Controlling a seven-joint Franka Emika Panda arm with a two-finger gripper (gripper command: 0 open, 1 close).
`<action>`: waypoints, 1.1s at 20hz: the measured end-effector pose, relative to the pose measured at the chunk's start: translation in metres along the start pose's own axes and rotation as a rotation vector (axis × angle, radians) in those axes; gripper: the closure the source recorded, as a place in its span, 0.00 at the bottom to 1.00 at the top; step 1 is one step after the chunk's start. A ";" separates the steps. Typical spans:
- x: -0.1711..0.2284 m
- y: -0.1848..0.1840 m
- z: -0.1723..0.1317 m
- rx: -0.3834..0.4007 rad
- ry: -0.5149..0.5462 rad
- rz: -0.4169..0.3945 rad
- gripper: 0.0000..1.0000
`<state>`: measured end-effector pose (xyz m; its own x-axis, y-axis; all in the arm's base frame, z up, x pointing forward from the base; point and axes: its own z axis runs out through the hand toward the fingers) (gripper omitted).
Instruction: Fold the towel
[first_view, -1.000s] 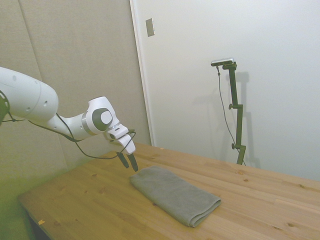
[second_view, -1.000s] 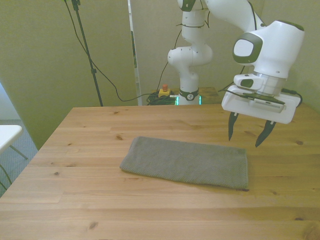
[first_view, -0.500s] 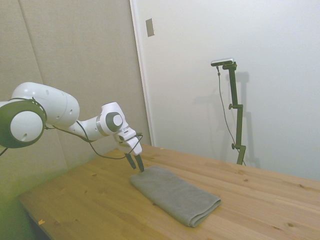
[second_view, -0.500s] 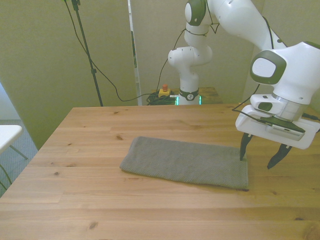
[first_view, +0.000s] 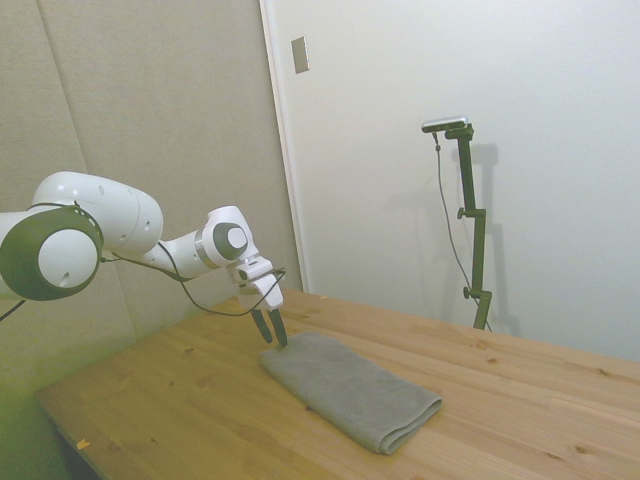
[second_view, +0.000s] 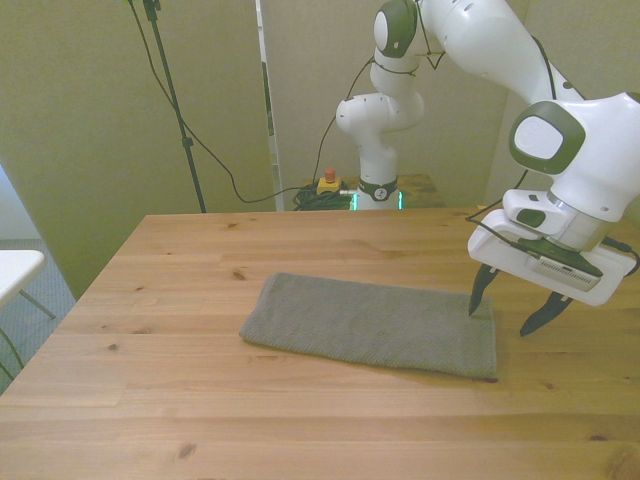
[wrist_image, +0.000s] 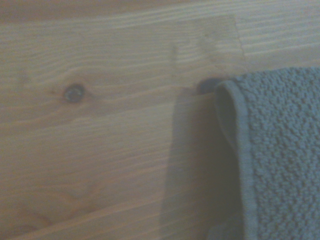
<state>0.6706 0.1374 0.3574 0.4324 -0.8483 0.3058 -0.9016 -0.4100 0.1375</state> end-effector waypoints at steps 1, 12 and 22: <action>0.003 0.000 0.002 -0.004 0.007 0.000 0.00; 0.024 0.005 0.011 -0.027 0.066 -0.001 1.00; 0.033 0.011 0.016 -0.041 0.071 -0.012 1.00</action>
<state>0.6753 0.0995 0.3538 0.4429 -0.8167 0.3699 -0.8965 -0.4048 0.1798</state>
